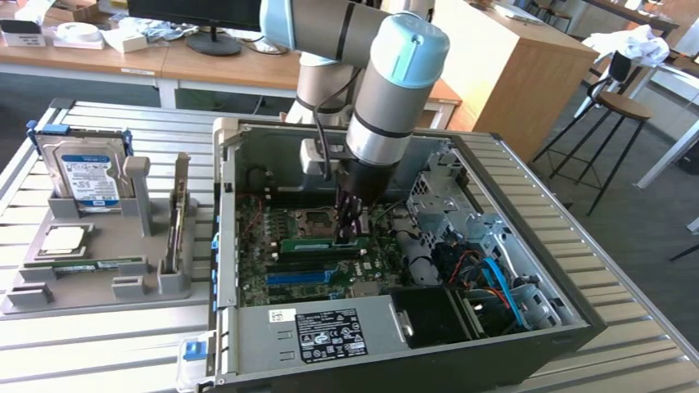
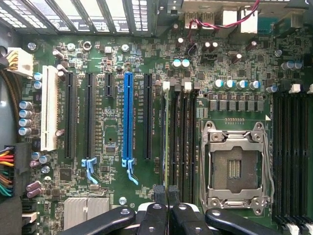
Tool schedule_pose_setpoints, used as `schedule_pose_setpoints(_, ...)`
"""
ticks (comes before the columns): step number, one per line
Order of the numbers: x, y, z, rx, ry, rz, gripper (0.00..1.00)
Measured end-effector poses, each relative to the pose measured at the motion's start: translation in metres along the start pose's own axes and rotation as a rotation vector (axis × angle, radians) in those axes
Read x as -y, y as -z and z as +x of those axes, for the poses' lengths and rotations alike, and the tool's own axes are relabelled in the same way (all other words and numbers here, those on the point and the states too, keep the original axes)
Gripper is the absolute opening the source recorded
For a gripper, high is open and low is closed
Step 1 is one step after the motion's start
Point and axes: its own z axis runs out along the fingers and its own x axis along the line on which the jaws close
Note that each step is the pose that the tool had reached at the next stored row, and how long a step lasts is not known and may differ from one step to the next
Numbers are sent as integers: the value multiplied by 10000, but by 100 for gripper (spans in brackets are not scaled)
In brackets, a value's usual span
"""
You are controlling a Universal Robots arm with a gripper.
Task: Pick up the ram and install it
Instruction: 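Insert the ram into the slot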
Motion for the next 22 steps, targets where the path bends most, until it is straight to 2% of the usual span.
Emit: schedule_pose_setpoints(22, 0, -63, 0, 2, 0, 1, 11)
